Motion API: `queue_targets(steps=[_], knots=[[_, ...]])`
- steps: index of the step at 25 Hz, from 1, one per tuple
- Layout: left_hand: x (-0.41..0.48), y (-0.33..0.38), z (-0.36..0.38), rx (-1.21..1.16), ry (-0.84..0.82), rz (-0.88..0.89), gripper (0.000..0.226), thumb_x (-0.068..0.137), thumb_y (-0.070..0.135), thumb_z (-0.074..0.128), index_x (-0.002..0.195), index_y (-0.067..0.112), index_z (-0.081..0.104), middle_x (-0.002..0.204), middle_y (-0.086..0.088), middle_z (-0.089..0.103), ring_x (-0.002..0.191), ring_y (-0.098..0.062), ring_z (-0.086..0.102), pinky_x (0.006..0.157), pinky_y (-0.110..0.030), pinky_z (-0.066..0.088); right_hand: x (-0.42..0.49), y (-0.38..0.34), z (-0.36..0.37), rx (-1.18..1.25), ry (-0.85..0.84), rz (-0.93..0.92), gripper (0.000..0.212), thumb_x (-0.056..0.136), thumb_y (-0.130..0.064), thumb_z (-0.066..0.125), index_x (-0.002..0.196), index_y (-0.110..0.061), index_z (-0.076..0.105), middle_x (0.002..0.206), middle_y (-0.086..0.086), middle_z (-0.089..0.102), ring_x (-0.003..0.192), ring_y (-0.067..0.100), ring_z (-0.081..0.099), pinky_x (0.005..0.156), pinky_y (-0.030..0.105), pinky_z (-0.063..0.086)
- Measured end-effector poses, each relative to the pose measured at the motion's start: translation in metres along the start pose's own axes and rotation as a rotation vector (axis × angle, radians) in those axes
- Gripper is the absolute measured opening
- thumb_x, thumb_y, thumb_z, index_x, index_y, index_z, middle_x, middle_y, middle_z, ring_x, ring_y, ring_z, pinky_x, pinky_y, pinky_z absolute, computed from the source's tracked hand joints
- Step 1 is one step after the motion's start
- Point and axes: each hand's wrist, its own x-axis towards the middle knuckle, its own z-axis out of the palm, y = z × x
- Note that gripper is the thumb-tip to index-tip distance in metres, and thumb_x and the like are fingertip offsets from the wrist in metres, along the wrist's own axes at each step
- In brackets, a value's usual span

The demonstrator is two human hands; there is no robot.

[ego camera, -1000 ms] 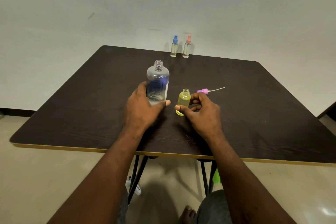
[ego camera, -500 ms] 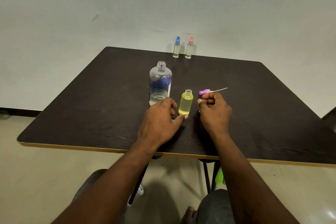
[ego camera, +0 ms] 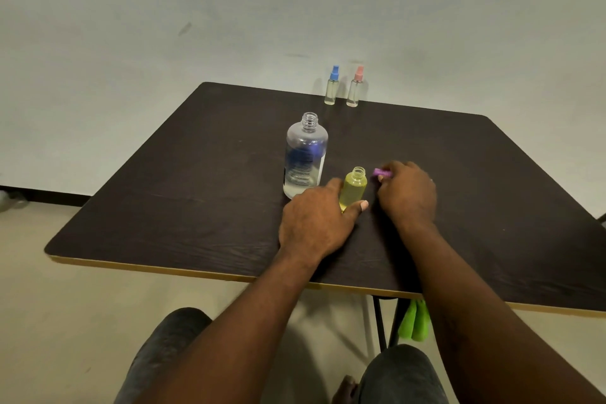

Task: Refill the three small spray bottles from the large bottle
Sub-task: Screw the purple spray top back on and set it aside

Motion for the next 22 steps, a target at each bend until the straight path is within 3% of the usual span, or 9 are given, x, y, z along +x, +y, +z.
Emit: queue_targets(steps=[2, 4, 7, 10, 14, 19, 22], knots=[[0.000, -0.002, 0.001, -0.010, 0.000, 0.000, 0.055, 0.090, 0.077, 0.048, 0.120, 0.033, 0.060, 0.094, 0.005, 0.071, 0.085, -0.020, 0.066, 0.070, -0.039, 0.054, -0.008, 0.002, 0.002, 0.265, 0.060, -0.017, 0.021, 0.098, -0.026, 0.068, 0.118, -0.026, 0.075, 0.109, -0.001, 0.074, 0.095, 0.019, 0.068, 0.077, 0.033, 0.054], [-0.001, -0.001, 0.001, -0.010, 0.015, 0.011, 0.053, 0.091, 0.076, 0.050, 0.118, 0.031, 0.061, 0.092, 0.005, 0.070, 0.079, -0.016, 0.061, 0.065, -0.035, 0.048, -0.015, 0.007, -0.003, 0.769, 0.107, 0.006, 0.015, 0.099, -0.022, 0.069, 0.114, -0.023, 0.073, 0.105, -0.005, 0.078, 0.090, 0.009, 0.071, 0.076, 0.031, 0.059], [0.000, 0.000, 0.000, -0.002, 0.012, 0.017, 0.052, 0.092, 0.075, 0.050, 0.116, 0.030, 0.060, 0.092, 0.005, 0.069, 0.077, -0.015, 0.057, 0.064, -0.034, 0.042, -0.027, 0.010, -0.015, 1.447, 0.055, 0.102, 0.010, 0.106, -0.022, 0.058, 0.112, -0.016, 0.064, 0.109, 0.008, 0.080, 0.081, 0.010, 0.070, 0.062, 0.022, 0.054], [-0.002, 0.000, -0.001, -0.013, 0.000, 0.013, 0.048, 0.093, 0.072, 0.052, 0.112, 0.028, 0.060, 0.092, 0.004, 0.069, 0.082, -0.019, 0.063, 0.065, -0.035, 0.043, -0.036, 0.009, -0.022, 1.809, -0.017, 0.172, 0.016, 0.107, -0.024, 0.053, 0.106, -0.013, 0.064, 0.118, 0.016, 0.077, 0.084, 0.014, 0.072, 0.066, 0.023, 0.054], [-0.006, 0.001, -0.002, -0.016, 0.008, 0.041, 0.048, 0.092, 0.070, 0.053, 0.116, 0.029, 0.062, 0.092, 0.003, 0.071, 0.084, -0.020, 0.066, 0.065, -0.034, 0.044, -0.040, 0.006, -0.030, 1.918, -0.062, 0.154, 0.017, 0.106, -0.031, 0.050, 0.108, -0.018, 0.061, 0.128, 0.013, 0.073, 0.095, 0.017, 0.073, 0.070, 0.024, 0.054], [-0.006, 0.001, -0.001, -0.023, 0.013, 0.057, 0.047, 0.092, 0.070, 0.053, 0.118, 0.032, 0.061, 0.091, 0.005, 0.070, 0.084, -0.019, 0.067, 0.068, -0.037, 0.053, -0.041, 0.002, -0.031, 1.805, -0.088, 0.078, 0.015, 0.109, -0.030, 0.048, 0.108, -0.023, 0.060, 0.128, 0.008, 0.074, 0.096, 0.014, 0.071, 0.071, 0.026, 0.052], [-0.006, 0.001, 0.000, -0.029, 0.020, 0.064, 0.046, 0.092, 0.070, 0.053, 0.117, 0.032, 0.061, 0.090, 0.005, 0.070, 0.083, -0.018, 0.067, 0.066, -0.035, 0.051, -0.042, -0.001, -0.031, 1.730, -0.114, 0.048, 0.016, 0.110, -0.032, 0.048, 0.107, -0.024, 0.061, 0.127, 0.008, 0.074, 0.095, 0.014, 0.070, 0.072, 0.026, 0.051]])
